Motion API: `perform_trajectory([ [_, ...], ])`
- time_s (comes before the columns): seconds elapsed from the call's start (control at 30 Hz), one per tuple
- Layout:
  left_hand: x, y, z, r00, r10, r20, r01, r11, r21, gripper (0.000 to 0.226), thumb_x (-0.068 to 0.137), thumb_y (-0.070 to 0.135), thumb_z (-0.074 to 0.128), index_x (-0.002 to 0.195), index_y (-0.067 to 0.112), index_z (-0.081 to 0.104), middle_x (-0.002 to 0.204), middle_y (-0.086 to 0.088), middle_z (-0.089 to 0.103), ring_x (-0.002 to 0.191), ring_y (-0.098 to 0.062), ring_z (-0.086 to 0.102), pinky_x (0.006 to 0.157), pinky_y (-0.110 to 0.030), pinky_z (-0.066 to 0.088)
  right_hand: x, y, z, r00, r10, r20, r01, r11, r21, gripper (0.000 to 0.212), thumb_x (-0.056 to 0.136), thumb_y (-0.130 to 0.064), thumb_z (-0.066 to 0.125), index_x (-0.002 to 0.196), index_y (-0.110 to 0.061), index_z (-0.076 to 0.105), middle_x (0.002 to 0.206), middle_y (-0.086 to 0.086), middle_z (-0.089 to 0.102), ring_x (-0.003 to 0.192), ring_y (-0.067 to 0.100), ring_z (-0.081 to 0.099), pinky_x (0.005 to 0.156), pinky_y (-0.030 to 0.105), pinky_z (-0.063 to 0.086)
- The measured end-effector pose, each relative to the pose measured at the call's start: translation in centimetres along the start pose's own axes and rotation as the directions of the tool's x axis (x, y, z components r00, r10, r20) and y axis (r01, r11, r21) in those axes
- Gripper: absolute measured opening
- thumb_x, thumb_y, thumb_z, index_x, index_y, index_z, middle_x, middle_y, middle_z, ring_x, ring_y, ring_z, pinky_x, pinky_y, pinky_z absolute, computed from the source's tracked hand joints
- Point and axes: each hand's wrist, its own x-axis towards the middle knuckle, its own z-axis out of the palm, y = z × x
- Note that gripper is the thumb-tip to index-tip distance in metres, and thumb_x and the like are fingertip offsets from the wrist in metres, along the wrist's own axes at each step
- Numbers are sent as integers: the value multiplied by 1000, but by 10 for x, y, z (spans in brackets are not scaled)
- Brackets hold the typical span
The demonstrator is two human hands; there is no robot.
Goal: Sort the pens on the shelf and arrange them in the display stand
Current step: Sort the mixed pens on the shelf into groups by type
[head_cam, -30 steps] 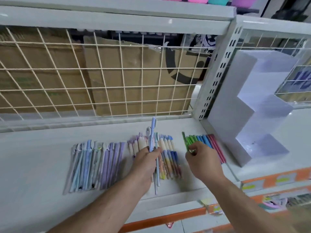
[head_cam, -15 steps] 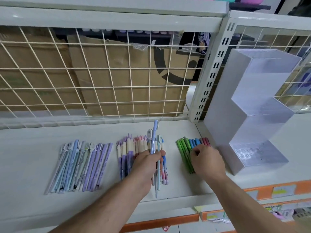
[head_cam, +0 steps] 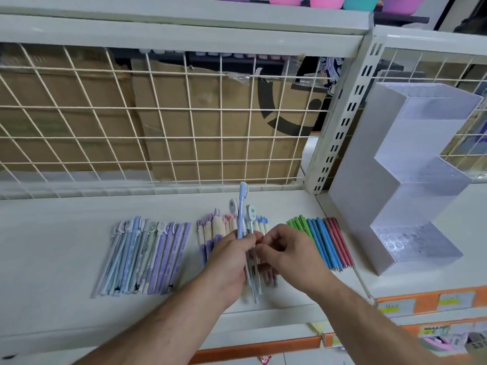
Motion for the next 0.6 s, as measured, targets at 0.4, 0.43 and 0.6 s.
perform_trajectory([
  [0.4, -33, 30, -108, 999, 42, -35, -42, 999, -3, 20, 101, 5, 48, 114, -3, 61, 88, -17, 74, 66, -24, 69, 58, -36, 58, -4, -42, 116, 996, 3, 89, 0, 1000, -25, 17, 84, -4, 73, 86, -13, 59, 74, 11, 71, 63, 25, 69, 59, 34, 58],
  [0.43, -36, 33, -119, 998, 49, -48, -49, 999, 0, 17, 101, 5, 48, 110, -1, 62, 83, -15, 74, 64, -22, 69, 56, -35, 57, -5, -46, 127, 995, -5, 99, 8, 1000, -24, 17, 84, -2, 72, 85, -13, 60, 76, 12, 71, 67, 28, 70, 63, 38, 61],
  [0.6, -50, 49, -178, 989, 80, -121, -82, 996, -16, 16, 101, 7, 50, 92, 3, 63, 74, -16, 67, 56, -28, 63, 57, -37, 53, 1, -65, 183, 999, -20, 46, 20, 1000, -3, 19, 84, 0, 68, 78, -16, 59, 66, 6, 64, 54, 21, 59, 54, 37, 53],
])
